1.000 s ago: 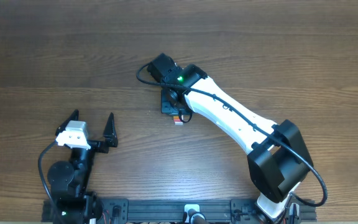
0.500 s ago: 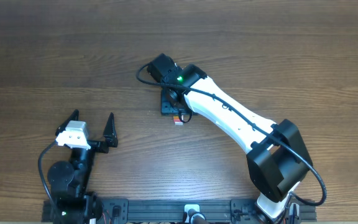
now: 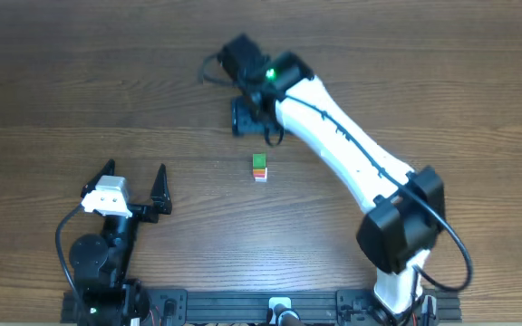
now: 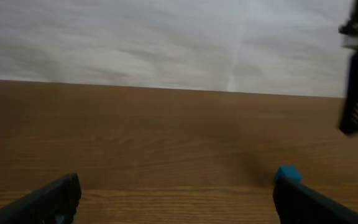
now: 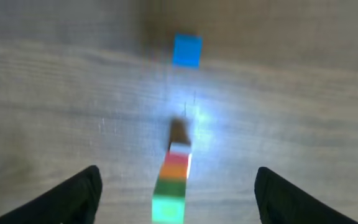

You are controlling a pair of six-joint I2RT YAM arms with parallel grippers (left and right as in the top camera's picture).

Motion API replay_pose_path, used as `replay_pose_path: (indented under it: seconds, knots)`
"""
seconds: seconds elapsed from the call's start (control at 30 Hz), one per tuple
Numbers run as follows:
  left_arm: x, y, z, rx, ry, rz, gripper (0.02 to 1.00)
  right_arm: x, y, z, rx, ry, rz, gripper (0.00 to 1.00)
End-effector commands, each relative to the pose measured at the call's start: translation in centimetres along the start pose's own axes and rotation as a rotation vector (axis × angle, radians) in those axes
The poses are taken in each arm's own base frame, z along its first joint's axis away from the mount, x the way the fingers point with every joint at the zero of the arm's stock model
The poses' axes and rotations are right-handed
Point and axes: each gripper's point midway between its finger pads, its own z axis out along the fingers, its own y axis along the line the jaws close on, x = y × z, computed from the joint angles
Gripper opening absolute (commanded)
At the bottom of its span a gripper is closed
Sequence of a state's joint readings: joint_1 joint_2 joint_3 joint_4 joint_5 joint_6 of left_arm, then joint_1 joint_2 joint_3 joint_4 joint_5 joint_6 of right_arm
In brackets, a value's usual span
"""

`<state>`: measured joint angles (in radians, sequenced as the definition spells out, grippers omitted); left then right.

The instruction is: Stack Cubes

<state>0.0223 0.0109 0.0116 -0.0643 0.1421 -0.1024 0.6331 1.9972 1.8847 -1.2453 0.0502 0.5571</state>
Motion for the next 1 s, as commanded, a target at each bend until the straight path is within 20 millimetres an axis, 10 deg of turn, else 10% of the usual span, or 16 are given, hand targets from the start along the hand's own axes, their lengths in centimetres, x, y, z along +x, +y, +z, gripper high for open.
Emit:
replay_pose_path:
  seconds: [0.03, 0.47, 1.0]
  knots:
    - [0.1, 0.3, 0.0, -0.011, -0.001, -0.011, 0.998, -2.5, -0.5, 3.8, 0.041, 0.023, -0.052, 0.755]
    - [0.1, 0.3, 0.0, -0.011, -0.001, -0.011, 1.0, -2.8, -1.3, 12.8, 0.025, 0.136, -0.017, 0.671]
    - [0.1, 0.3, 0.0, -0.011, -0.001, -0.011, 0.998, -2.9, -1.2, 14.6, 0.029, 0.14, -0.006, 0.634]
